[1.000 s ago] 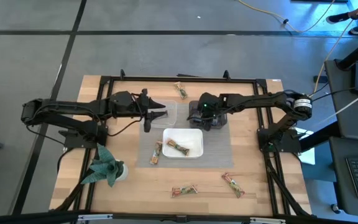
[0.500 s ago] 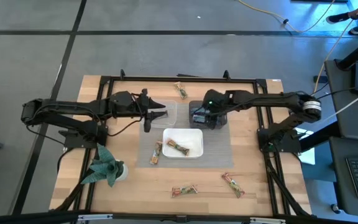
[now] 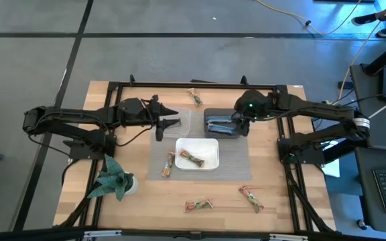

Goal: Pick and place Granola Bars by type
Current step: Put the bottom yellow granola bar into the white bin

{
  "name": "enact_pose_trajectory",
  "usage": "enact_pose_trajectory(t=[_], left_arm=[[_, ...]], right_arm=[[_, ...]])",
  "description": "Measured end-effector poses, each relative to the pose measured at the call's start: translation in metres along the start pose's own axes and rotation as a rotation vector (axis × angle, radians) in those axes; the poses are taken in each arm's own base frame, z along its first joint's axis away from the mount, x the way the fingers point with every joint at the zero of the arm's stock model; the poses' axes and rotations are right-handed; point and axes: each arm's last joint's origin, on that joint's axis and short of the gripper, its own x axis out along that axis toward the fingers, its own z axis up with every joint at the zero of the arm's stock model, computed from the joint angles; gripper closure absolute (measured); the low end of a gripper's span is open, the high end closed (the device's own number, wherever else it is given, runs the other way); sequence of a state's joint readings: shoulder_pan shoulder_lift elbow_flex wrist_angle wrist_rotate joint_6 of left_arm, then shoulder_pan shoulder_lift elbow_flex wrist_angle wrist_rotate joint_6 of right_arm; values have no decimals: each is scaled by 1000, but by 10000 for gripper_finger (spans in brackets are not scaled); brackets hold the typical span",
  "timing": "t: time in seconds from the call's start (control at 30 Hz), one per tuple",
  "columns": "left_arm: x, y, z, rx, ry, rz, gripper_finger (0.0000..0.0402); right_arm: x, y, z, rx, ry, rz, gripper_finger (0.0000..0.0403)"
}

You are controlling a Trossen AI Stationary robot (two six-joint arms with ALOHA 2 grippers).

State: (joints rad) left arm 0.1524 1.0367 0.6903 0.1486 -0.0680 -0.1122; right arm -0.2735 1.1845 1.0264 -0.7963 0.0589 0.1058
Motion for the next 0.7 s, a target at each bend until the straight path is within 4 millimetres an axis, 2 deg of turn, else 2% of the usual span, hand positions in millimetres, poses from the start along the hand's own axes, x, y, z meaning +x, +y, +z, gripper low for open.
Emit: enact_pose_trajectory(t=[0.3, 0.53, 0.7], left_arm=[[0, -1, 1, -25, -7, -21, 156], [0, -3, -1, -176, 21, -37, 154], [-4, -16, -9, -215, 262, 86, 154]], right_arm=[[-4, 0, -1, -8, -10, 1, 159], [-4, 0, -3, -7, 7, -1, 159], [-4, 0, -3, -6, 10, -1, 159]])
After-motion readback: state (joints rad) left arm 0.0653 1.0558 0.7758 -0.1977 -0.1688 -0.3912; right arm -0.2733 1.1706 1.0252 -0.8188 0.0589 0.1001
